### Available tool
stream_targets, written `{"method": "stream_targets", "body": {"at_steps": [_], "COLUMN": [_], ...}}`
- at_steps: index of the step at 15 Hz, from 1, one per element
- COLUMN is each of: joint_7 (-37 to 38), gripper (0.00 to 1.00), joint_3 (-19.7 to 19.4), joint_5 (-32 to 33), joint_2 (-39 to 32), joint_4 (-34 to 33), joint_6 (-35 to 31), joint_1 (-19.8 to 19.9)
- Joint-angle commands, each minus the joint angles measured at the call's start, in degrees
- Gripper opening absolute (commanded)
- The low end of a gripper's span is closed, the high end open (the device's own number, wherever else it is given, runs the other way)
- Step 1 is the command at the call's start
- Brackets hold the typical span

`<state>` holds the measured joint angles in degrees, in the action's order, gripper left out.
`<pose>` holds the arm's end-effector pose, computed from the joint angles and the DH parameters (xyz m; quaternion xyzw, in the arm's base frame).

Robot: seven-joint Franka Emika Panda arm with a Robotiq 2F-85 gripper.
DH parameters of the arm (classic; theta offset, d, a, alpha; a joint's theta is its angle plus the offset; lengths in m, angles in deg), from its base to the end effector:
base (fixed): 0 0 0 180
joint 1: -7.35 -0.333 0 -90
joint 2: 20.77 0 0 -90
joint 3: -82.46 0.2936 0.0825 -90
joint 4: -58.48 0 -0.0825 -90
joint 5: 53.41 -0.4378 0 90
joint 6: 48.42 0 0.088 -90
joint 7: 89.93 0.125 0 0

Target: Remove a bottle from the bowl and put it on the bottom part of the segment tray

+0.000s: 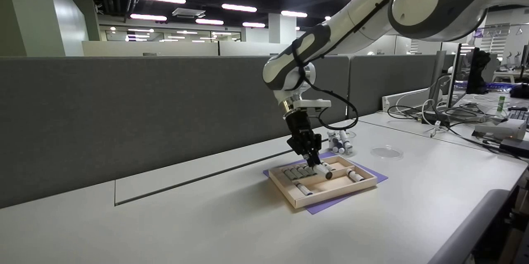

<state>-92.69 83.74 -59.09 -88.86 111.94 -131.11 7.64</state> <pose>0.7098 0.0215 0.0557 -0.9412 -0.0173 0.3309 0.0656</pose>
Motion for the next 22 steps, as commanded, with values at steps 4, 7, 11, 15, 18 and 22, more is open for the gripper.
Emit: {"method": "stream_targets", "body": {"at_steps": [4,7,11,15,18,22], "joint_7": [0.3,0.4,0.2,0.6,1.0,0.2], "gripper": [0.04,0.04,0.04,0.04,0.04,0.04], "joint_3": [-0.6,-0.7,-0.4,-0.2,-0.1,0.3], "joint_5": [2.3,2.7,2.5,2.2,1.9,1.9], "joint_2": [-2.4,-3.0,-2.9,-2.7,-2.7,-2.7], "joint_4": [-2.7,-3.0,-2.9,-2.5,-2.5,-2.6], "joint_6": [0.9,0.9,1.1,1.7,2.2,4.6], "joint_1": [-2.1,-2.4,-2.4,-2.4,-2.5,-2.7]}}
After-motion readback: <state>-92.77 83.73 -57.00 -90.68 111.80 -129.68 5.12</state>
